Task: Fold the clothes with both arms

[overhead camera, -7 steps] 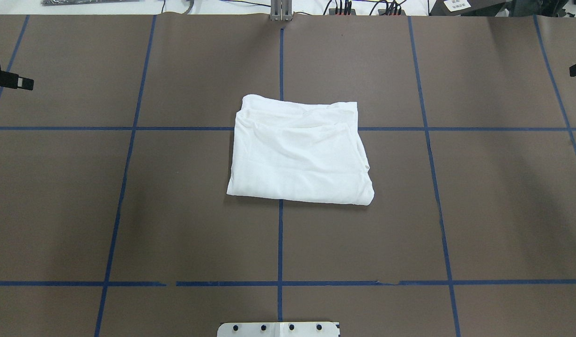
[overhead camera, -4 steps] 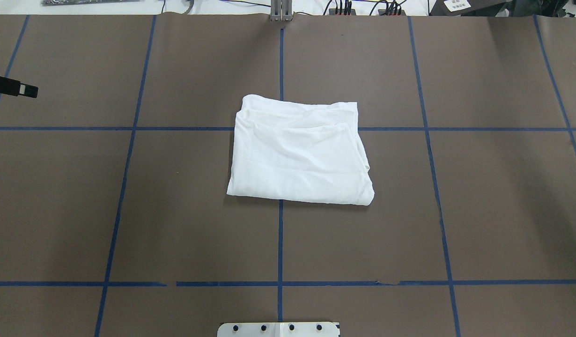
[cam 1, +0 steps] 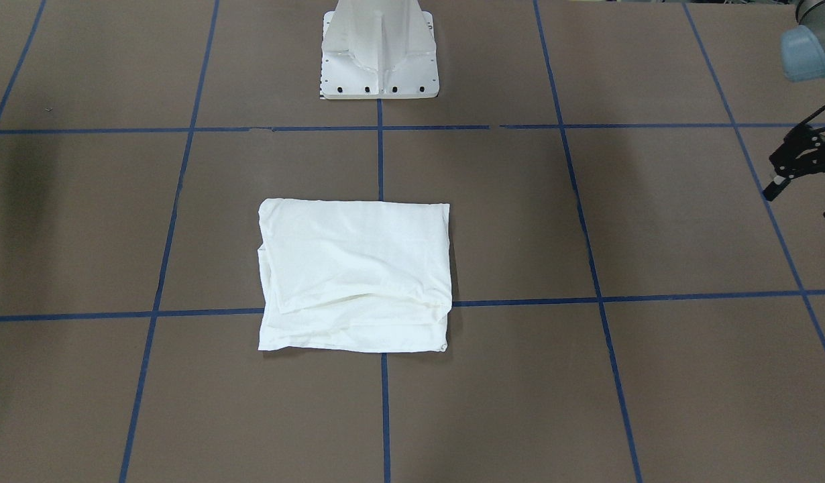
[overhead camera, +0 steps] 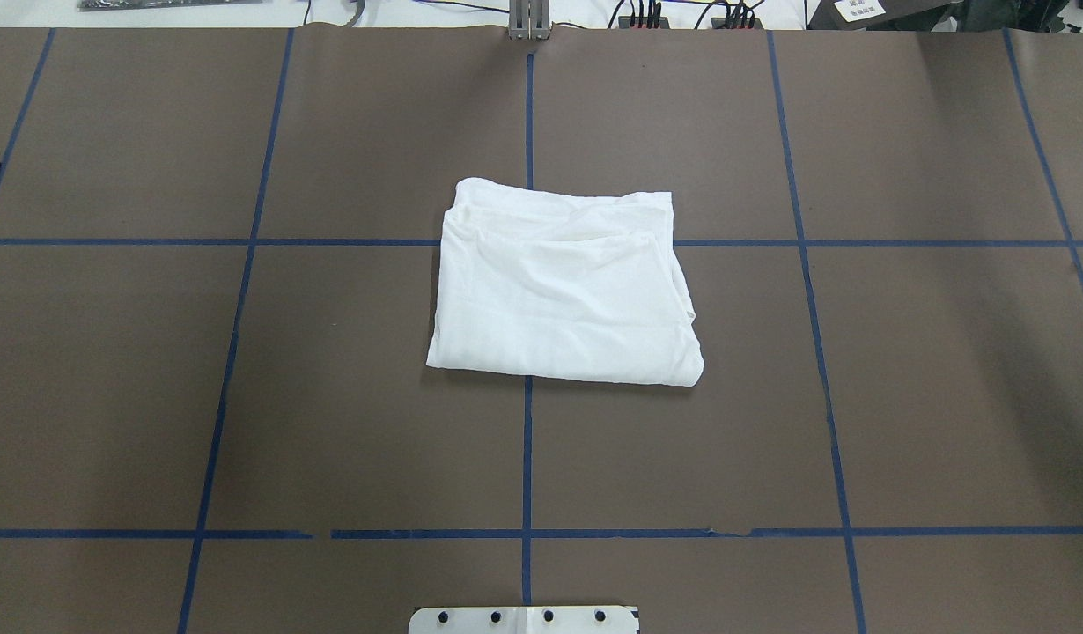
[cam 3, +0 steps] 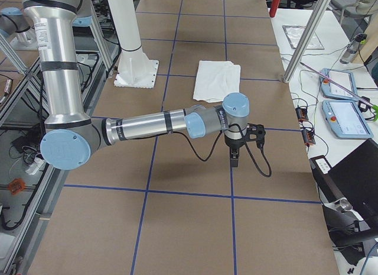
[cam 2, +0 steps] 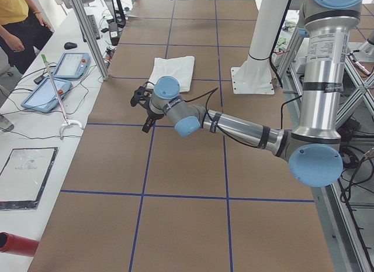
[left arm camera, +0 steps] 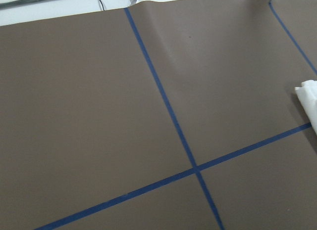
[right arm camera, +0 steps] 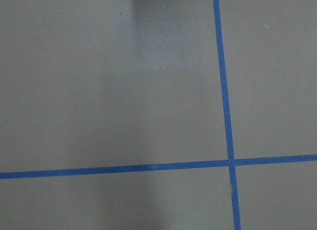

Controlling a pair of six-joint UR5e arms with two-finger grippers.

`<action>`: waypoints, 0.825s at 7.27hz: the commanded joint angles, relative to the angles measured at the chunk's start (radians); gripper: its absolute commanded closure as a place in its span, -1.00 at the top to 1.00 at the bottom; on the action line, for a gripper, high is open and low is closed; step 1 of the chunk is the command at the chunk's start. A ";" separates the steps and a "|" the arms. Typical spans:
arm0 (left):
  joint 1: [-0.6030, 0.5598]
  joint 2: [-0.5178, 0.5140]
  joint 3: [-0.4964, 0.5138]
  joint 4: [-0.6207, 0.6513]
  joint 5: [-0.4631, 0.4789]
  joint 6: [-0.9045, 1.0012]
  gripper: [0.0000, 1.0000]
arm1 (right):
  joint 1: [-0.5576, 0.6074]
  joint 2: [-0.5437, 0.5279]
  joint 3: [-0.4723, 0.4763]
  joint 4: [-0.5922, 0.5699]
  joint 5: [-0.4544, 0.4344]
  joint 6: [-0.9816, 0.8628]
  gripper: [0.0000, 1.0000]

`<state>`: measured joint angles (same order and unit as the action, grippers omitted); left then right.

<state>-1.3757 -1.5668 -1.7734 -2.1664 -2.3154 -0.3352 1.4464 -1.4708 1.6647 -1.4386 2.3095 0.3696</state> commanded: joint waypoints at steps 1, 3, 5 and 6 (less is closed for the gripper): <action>-0.153 0.022 0.029 0.159 0.037 0.163 1.00 | 0.052 0.012 -0.013 -0.025 0.050 -0.086 1.00; -0.172 0.028 0.058 0.198 0.027 0.165 1.00 | 0.055 -0.054 -0.003 -0.025 0.036 -0.172 1.00; -0.171 0.018 0.058 0.163 0.019 0.157 1.00 | 0.057 -0.065 -0.003 -0.020 0.013 -0.170 1.00; -0.171 0.025 0.063 0.163 0.021 0.159 1.00 | 0.068 -0.075 0.003 -0.020 0.010 -0.172 1.00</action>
<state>-1.5457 -1.5445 -1.7139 -1.9976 -2.2943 -0.1762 1.5052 -1.5343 1.6636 -1.4597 2.3279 0.2005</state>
